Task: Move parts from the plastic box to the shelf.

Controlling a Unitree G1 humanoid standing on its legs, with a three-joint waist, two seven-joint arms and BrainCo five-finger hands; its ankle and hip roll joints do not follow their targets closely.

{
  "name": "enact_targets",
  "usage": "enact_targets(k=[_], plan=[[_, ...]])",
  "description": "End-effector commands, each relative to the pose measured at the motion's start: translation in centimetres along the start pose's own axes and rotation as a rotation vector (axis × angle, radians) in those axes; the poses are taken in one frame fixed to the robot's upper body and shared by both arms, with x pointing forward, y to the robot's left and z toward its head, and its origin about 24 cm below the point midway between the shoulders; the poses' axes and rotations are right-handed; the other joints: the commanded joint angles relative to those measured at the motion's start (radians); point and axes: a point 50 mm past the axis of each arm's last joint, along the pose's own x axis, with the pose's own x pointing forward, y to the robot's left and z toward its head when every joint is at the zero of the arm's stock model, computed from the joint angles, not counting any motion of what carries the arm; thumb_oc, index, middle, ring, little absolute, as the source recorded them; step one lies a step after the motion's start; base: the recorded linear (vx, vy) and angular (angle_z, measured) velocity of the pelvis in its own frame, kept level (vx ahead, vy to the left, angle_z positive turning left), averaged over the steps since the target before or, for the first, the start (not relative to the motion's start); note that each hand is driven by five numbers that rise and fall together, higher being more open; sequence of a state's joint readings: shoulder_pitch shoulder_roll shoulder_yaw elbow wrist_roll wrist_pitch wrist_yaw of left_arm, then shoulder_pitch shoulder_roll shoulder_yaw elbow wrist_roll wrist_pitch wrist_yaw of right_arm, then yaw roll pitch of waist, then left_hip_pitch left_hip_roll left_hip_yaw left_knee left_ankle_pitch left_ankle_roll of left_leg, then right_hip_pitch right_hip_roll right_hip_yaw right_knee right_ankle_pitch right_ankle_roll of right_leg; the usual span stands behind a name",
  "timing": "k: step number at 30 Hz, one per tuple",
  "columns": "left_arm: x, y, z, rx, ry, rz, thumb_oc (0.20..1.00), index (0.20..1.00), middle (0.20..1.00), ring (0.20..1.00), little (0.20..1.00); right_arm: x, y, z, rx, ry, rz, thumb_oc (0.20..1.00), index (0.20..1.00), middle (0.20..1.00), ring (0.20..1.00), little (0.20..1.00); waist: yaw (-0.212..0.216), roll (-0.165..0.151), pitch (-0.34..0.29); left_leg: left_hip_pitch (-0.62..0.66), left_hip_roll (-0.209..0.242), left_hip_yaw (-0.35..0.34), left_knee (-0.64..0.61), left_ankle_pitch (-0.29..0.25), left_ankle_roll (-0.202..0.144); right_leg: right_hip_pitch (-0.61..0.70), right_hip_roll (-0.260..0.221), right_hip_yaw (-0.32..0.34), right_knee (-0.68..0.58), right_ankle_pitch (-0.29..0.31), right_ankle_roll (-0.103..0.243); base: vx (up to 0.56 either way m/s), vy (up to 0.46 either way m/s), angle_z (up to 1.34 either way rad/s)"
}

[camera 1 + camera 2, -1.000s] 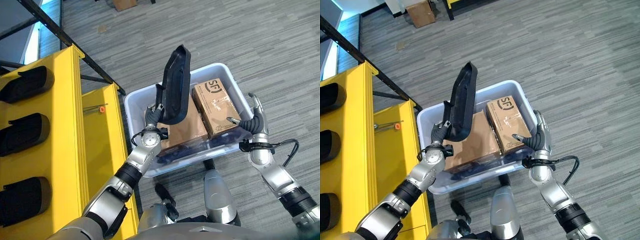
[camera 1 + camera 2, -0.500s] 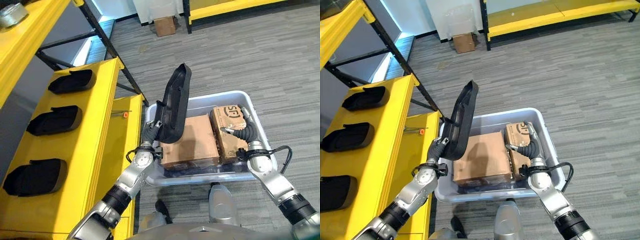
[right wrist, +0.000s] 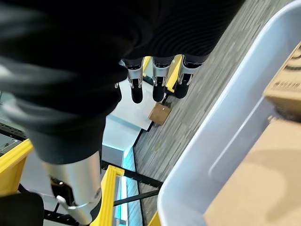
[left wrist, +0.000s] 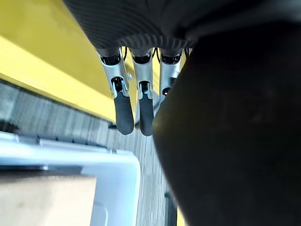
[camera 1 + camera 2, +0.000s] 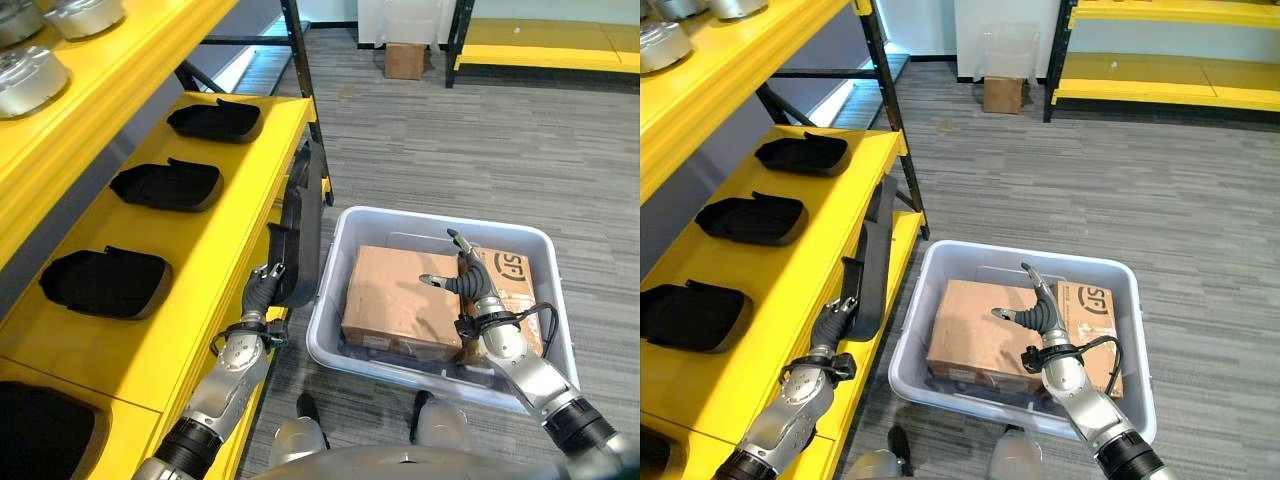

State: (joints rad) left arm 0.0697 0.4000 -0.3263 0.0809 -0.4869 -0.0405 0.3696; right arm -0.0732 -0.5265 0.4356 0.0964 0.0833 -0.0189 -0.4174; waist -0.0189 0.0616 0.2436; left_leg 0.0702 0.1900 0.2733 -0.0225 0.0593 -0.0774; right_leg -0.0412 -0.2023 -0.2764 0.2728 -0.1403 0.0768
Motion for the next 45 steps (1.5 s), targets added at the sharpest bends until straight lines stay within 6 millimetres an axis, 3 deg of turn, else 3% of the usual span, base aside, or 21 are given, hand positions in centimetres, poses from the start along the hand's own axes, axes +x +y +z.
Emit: enact_targets(k=[1, 9, 11, 13, 14, 15, 16, 17, 18, 19, 20, 21, 24, 29, 31, 33, 35, 41, 44, 45], plan=[[0.7, -0.3, 5.2, 0.002, -0.272, -0.064, 0.2, 0.2, 0.2, 0.2, 0.2, 0.3, -0.3, 2.8, 0.068, -0.138, -0.021, 1.0, 1.0, 1.0, 1.0, 1.0, 0.012, -0.014, -0.002, -0.042, 0.084, -0.027, -0.041, 0.044, -0.052, 0.143, 0.011, -0.106, -0.087, -0.053, -0.019, 0.03, 0.102, 0.13], [0.0, 0.1, 6.4, 0.076, -0.342, -0.118, 0.2, 0.2, 0.2, 0.2, 0.2, 0.5, 0.5, 3.4, 0.073, -0.137, -0.022, 1.0, 1.0, 1.0, 1.0, 1.0, 0.068, -0.03, -0.031, -0.035, 0.04, -0.034, -0.06, 0.012, -0.032, 0.183, -0.014, -0.161, -0.136, -0.012, 0.031, 0.01, 0.121, 0.16], [0.2, -0.2, 6.9, 0.104, -0.343, -0.175, 0.2, 0.2, 0.2, 0.2, 0.2, 0.6, 0.5, 3.3, 0.087, -0.113, -0.037, 1.0, 1.0, 1.0, 1.0, 1.0, 0.085, -0.045, -0.05, -0.028, -0.003, -0.05, -0.065, -0.025, -0.016, 0.202, -0.024, -0.167, -0.143, -0.01, 0.064, 0.02, 0.151, 0.05], [0.2, -0.4, 7.0, 0.109, -0.342, -0.193, 0.2, 0.2, 0.2, 0.2, 0.2, 0.7, 0.6, 3.2, 0.089, -0.105, -0.038, 1.0, 1.0, 1.0, 1.0, 1.0, 0.088, -0.047, -0.053, -0.028, -0.014, -0.053, -0.065, -0.031, -0.008, 0.2, -0.026, -0.167, -0.141, -0.006, 0.069, -0.01, 0.085, 0.13], [0.3, -0.8, 7.1, 0.096, -0.339, -0.236, 0.2, 0.2, 0.2, 0.2, 0.2, 0.8, 0.5, 3.0, 0.124, -0.077, -0.076, 1.0, 1.0, 1.0, 1.0, 1.0, 0.097, -0.052, -0.056, -0.037, -0.038, -0.049, -0.065, -0.031, 0.017, 0.183, -0.035, -0.182, -0.129, 0.033, 0.075, 0.02, 0.116, 0.14], [0.1, -0.5, 7.2, 0.094, -0.34, -0.239, 0.2, 0.2, 0.2, 0.2, 0.2, 1.1, 0.3, 2.5, 0.169, -0.046, -0.114, 1.0, 1.0, 1.0, 1.0, 1.0, 0.11, -0.067, -0.06, -0.021, -0.064, -0.052, -0.065, -0.07, 0.033, 0.162, -0.067, -0.175, -0.078, 0.068, 0.104, -0.05, 0.128, 0.08], [0.1, -0.4, 7.1, 0.1, -0.339, -0.236, 0.2, 0.2, 0.2, 0.2, 0.2, 1.2, 0.1, 2.3, 0.173, -0.042, -0.123, 1.0, 1.0, 1.0, 1.0, 1.0, 0.11, -0.067, -0.06, -0.023, -0.067, -0.052, -0.065, -0.072, 0.037, 0.157, -0.06, -0.173, -0.072, 0.061, 0.104, -0.04, 0.054, -0.05], [0.1, -0.3, 7.0, 0.105, -0.329, -0.238, 0.2, 0.2, 0.2, 0.2, 0.2, 1.3, -0.2, 2.1, 0.171, -0.038, -0.134, 1.0, 1.0, 1.0, 1.0, 1.0, 0.109, -0.064, -0.061, -0.038, -0.068, -0.047, -0.065, -0.058, 0.047, 0.147, -0.031, -0.176, -0.074, 0.053, 0.087, -0.06, -0.053, -0.18], [0.2, -0.4, 6.6, 0.113, -0.307, -0.267, 0.2, 0.2, 0.2, 0.2, 0.2, 0.9, -1.2, 1.5, 0.162, -0.017, -0.155, 1.0, 1.0, 1.0, 1.0, 1.0, 0.078, -0.069, -0.064, -0.052, -0.101, -0.101, -0.065, -0.063, 0.059, 0.12, 0.073, -0.069, -0.081, 0.014, 0.052, -0.04, -0.107, -0.2], [0.1, -0.6, 6.2, 0.116, -0.298, -0.287, 0.2, 0.2, 0.2, 0.2, 0.2, 0.4, -1.7, 1.2, 0.156, -0.007, -0.169, 1.0, 1.0, 1.0, 1.0, 1.0, 0.048, -0.072, -0.062, -0.053, -0.122, -0.154, -0.065, -0.062, 0.064, 0.095, 0.137, 0.031, -0.091, 0.007, 0.026, 0.02, -0.138, 0.12], [0.0, -0.8, 5.9, 0.108, -0.289, -0.3, 0.2, 0.2, 0.2, 0.2, 0.2, -0.1, -2.2, 0.9, 0.154, 0.0, -0.178, 1.0, 1.0, 1.0, 1.0, 1.0, 0.029, -0.073, -0.062, -0.058, -0.136, -0.191, -0.065, -0.056, 0.068, 0.079, 0.179, 0.084, -0.097, 0.01, 0.009, 0.0, -0.146, 1.31], [-0.2, -0.8, 5.5, 0.097, -0.279, -0.301, 0.2, 0.2, 0.2, 0.2, 0.2, -0.5, -2.6, 0.7, 0.159, 0.004, -0.187, 1.0, 1.0, 1.0, 1.0, 1.0, 0.014, -0.076, -0.061, -0.061, -0.149, -0.218, -0.065, -0.051, 0.068, 0.074, 0.213, 0.124, -0.109, 0.005, -0.005, -0.03, -0.162, 1.77], [-0.2, -0.9, 4.9, 0.086, -0.256, -0.293, 0.2, 0.2, 0.2, 0.2, 0.2, -0.8, -3.0, 0.4, 0.168, -0.003, -0.19, 1.0, 1.0, 1.0, 1.0, 1.0, 0.007, -0.077, -0.06, -0.073, -0.163, -0.271, -0.065, -0.044, 0.066, 0.076, 0.227, 0.164, -0.155, 0.009, -0.017, -0.08, -0.229, 0.94], [-0.3, -1.0, 4.6, 0.019, -0.245, -0.271, 0.2, 0.2, 0.2, 0.2, 0.2, -0.2, -2.8, 0.9, 0.154, -0.047, -0.175, 1.0, 1.0, 1.0, 1.0, 1.0, 0.024, -0.065, -0.032, -0.114, -0.143, -0.298, -0.065, -0.01, 0.04, 0.087, 0.23, 0.169, -0.189, 0.011, -0.032, -0.15, -0.17, 0.34], [-0.3, -1.0, 4.4, 0.026, -0.24, -0.269, 0.2, 0.2, 0.2, 0.2, 0.2, -0.3, -2.7, 1.1, 0.144, -0.056, -0.179, 1.0, 1.0, 1.0, 1.0, 1.0, 0.016, -0.056, -0.016, -0.134, -0.119, -0.232, -0.054, 0.007, 0.02, 0.105, 0.223, 0.135, -0.194, 0.004, -0.037, -0.11, -0.091, 0.05], [-0.1, -1.3, 4.6, 0.028, -0.244, -0.295, 0.2, 0.2, 0.2, 0.2, 0.2, -0.7, -3.2, 0.8, 0.144, -0.046, -0.209, 1.0, 1.0, 1.0, 1.0, 1.0, -0.013, -0.051, -0.01, -0.134, -0.081, -0.097, -0.031, 0.014, 0.008, 0.117, 0.208, 0.081, -0.203, 0.006, -0.036, -0.14, -0.032, 0.41], [0.1, -1.6, 4.9, 0.034, -0.257, -0.31, 0.2, 0.2, 0.2, 0.2, 0.2, -1.1, -3.7, 0.6, 0.142, -0.043, -0.23, 1.0, 1.0, 1.0, 1.0, 1.0, -0.048, -0.053, -0.009, -0.109, -0.049, -0.006, 0.008, -0.017, 0.002, 0.124, 0.182, 0.039, -0.196, -0.005, -0.035, -0.11, 0.039, 1.28], [0.2, -2.0, 5.6, 0.033, -0.281, -0.307, 0.2, 0.2, 0.2, 0.2, 0.2, -1.4, -4.2, 0.0, 0.095, -0.032, -0.22, 1.0, 1.0, 1.0, 1.0, 1.0, -0.096, -0.062, -0.026, -0.015, -0.004, 0.078, 0.106, -0.105, 0.019, 0.115, 0.123, -0.013, -0.16, -0.007, -0.04, -0.08, 0.126, 0.73], [0.2, -2.1, 5.6, 0.052, -0.286, -0.297, 0.2, 0.2, 0.2, 0.2, 0.2, -1.3, -4.3, -0.1, 0.093, -0.022, -0.218, 1.0, 1.0, 1.0, 1.0, 1.0, -0.101, -0.062, -0.037, 0.004, 0.02, 0.082, 0.139, -0.093, 0.008, 0.111, 0.116, -0.024, -0.156, -0.008, -0.047, -0.07, 0.161, 0.41], [0.1, -2.2, 5.6, 0.029, -0.296, -0.301, 0.2, 0.2, 0.2, 0.2, 0.2, -1.1, -4.5, -0.1, 0.087, -0.033, -0.216, 1.0, 1.0, 1.0, 1.0, 1.0, -0.106, -0.057, -0.05, 0.014, 0.065, 0.091, 0.186, -0.055, -0.012, 0.1, 0.108, -0.038, -0.141, -0.02, -0.062, -0.1, 0.235, 0.52]])
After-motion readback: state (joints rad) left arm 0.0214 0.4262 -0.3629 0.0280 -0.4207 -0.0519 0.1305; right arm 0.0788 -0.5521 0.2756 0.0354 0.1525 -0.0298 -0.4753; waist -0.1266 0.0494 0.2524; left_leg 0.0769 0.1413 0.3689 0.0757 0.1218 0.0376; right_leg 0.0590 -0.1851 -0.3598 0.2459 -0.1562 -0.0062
